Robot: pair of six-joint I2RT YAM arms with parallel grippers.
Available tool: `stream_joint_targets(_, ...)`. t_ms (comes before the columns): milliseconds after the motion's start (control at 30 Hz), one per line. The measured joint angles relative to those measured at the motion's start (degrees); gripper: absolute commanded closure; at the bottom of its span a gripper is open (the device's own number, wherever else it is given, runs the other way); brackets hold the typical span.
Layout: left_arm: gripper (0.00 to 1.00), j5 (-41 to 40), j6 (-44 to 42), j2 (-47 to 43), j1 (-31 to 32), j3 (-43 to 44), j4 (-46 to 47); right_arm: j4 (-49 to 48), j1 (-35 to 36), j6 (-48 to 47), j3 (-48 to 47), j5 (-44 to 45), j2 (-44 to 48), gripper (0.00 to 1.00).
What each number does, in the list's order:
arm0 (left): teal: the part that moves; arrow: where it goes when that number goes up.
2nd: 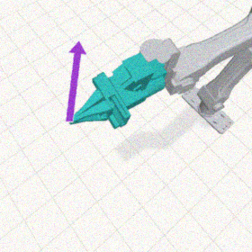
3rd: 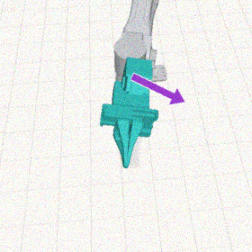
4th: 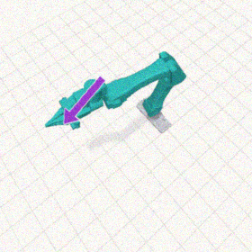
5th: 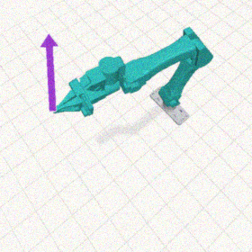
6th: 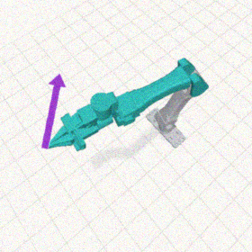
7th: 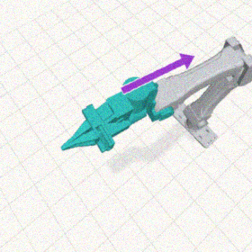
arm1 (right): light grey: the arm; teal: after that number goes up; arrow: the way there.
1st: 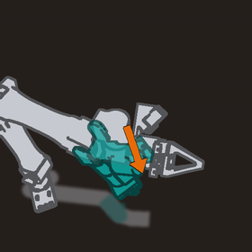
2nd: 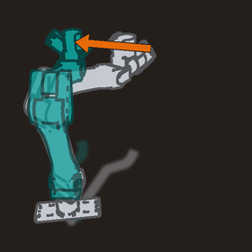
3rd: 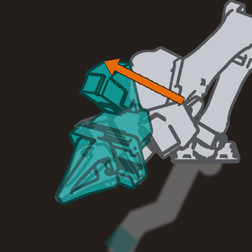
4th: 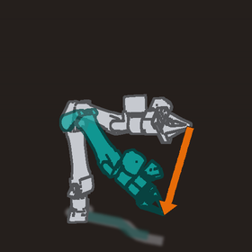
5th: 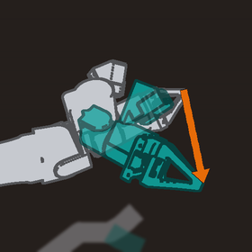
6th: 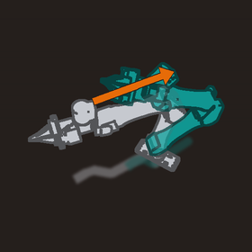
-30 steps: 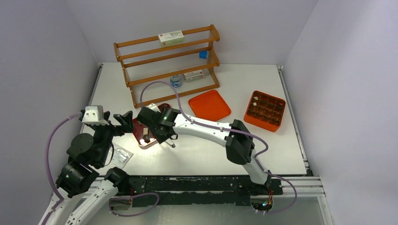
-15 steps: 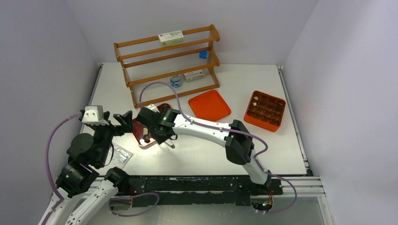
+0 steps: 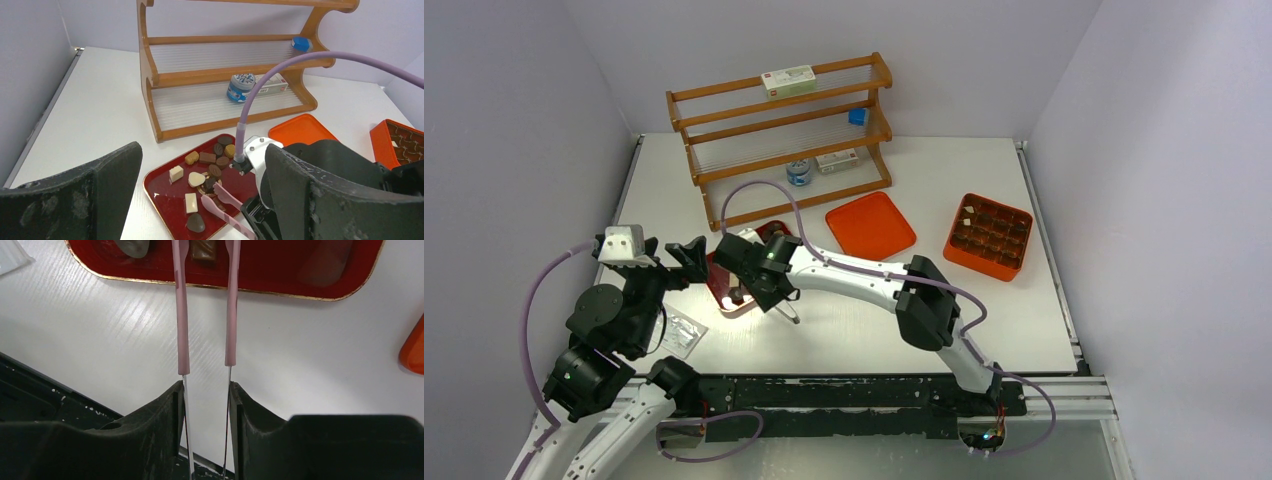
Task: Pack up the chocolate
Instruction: Pick up the fake chocolate from the plate.
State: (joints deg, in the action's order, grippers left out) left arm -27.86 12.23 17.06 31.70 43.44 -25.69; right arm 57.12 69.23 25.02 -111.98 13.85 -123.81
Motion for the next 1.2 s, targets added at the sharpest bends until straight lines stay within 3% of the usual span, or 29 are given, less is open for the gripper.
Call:
stream_joint_targets(133,0.02,0.0,0.0,-0.1,0.0,0.0,0.0,0.2,0.0,0.0,0.0,-0.2,-0.7,0.70)
stream_joint_targets(300,0.02,0.0,0.0,-0.2,0.0,0.0,0.0,0.7,0.0,0.0,-0.1,0.5,-0.8,0.73)
stream_joint_targets(733,0.02,0.0,0.0,-0.1,0.0,0.0,0.0,1.4,-1.4,0.0,0.8,2.5,1.8,0.76)
stream_joint_targets(1200,0.02,0.7,0.0,0.2,0.0,0.0,0.1,2.1,-9.7,0.4,5.4,5.6,11.0,0.76)
